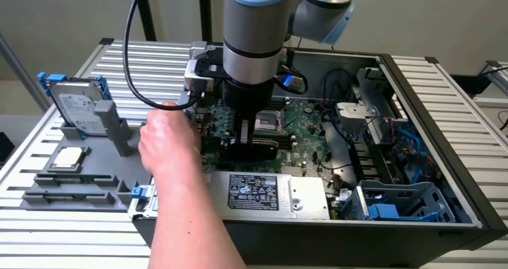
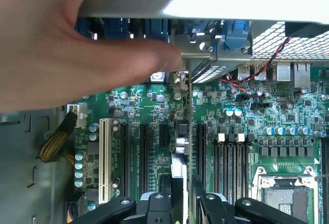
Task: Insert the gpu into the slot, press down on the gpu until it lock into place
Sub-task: 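Insert the gpu into the slot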
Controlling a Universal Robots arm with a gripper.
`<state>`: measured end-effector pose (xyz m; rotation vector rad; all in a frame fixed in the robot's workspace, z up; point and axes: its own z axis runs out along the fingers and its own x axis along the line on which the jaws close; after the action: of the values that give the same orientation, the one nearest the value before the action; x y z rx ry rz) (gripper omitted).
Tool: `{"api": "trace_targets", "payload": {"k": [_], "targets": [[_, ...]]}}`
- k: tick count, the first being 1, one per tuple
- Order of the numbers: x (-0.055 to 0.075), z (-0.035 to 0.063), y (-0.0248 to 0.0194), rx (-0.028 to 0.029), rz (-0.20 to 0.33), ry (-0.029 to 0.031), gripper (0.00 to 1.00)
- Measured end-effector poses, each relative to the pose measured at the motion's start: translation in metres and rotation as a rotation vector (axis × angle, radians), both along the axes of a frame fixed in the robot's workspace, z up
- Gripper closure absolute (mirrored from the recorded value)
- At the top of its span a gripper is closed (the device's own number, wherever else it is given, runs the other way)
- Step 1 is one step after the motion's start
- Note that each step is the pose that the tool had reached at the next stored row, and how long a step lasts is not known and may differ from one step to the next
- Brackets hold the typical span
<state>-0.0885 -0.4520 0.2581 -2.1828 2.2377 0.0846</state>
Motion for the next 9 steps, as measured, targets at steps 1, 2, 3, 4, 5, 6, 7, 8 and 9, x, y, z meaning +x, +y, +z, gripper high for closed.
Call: {"api": "trace_targets", "payload": {"k": [1, 2, 3, 4, 5, 6, 7, 8, 9], "targets": [[0.0, 0.0, 0.0, 0.0001, 0.0, 0.0, 0.74], [0.0, 0.0, 0.0, 0.0001, 0.0, 0.0, 0.74], [0.0, 0.0, 0.0, 0.0002, 0.0, 0.0, 0.74], [0.0, 0.0, 0.0, 0.0001, 0.0, 0.0, 0.74], [0.0, 0.0, 0.0, 0.0, 0.0, 0.0001, 0.74], [0.0, 0.0001, 0.0001, -0.0001, 0.0, 0.0005, 0.74], [0.0, 0.0001, 0.0002, -0.0002, 0.0, 0.0007, 0.74], [0.0001, 0.0001, 0.0004, -0.0003, 0.0, 0.0009, 0.74], [0.0001, 0.0001, 0.0007, -0.0002, 0.0, 0.0012, 0.74]]}}
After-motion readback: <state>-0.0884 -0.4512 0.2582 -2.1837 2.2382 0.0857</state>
